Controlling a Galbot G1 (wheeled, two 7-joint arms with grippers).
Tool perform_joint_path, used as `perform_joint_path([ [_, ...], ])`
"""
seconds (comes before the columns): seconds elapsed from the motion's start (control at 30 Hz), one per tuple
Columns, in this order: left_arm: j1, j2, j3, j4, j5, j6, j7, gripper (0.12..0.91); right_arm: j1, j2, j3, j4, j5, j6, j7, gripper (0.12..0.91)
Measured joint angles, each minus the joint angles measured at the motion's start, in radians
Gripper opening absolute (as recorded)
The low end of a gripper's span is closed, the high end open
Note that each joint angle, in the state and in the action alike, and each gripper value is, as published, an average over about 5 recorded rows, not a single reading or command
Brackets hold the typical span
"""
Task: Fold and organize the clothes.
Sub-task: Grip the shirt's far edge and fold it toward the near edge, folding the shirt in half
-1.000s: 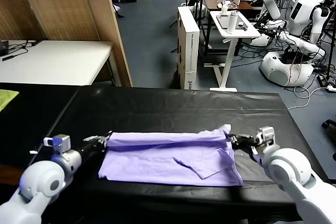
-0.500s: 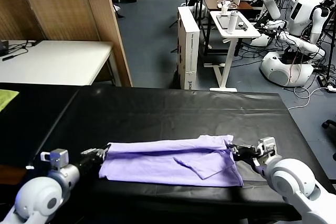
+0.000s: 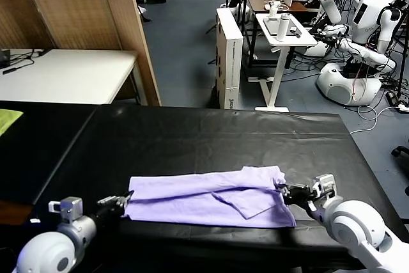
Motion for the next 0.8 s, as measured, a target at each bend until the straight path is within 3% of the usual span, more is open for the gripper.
perform_joint_path([
  [0.3, 0.014, -0.008, -0.007, 0.003, 0.005, 0.001, -0.001, 0.15, -0.016, -0.011, 0.002, 0.014, 0.002, 0.0, -0.008, 0.166],
  [0.37, 0.02, -0.012, -0.011, -0.003, 0.006, 0.006, -0.006, 0.15, -0.022, -0.015, 0.004, 0.021, 0.003, 0.0, -0.009, 0.239],
  [0.47, 0.034, -0.021, -0.02, -0.014, 0.009, 0.013, -0.016, 0.162, -0.032, -0.023, 0.01, 0.033, 0.005, 0.0, -0.005, 0.42],
  [0.53, 0.046, -0.03, -0.029, -0.024, 0.01, 0.014, -0.022, 0.223, -0.04, -0.028, 0.015, 0.042, 0.006, 0.0, -0.002, 0.553],
  [0.67, 0.077, -0.044, -0.049, -0.044, 0.011, 0.015, -0.028, 0.454, -0.059, -0.037, 0.025, 0.066, 0.01, 0.0, 0.008, 0.789],
  [0.73, 0.095, -0.049, -0.06, -0.055, 0.011, 0.015, -0.03, 0.587, -0.065, -0.038, 0.028, 0.077, 0.012, 0.0, 0.013, 0.865],
  [0.8, 0.11, -0.053, -0.071, -0.063, 0.012, 0.014, -0.03, 0.717, -0.066, -0.035, 0.028, 0.082, 0.014, 0.0, 0.02, 0.893],
])
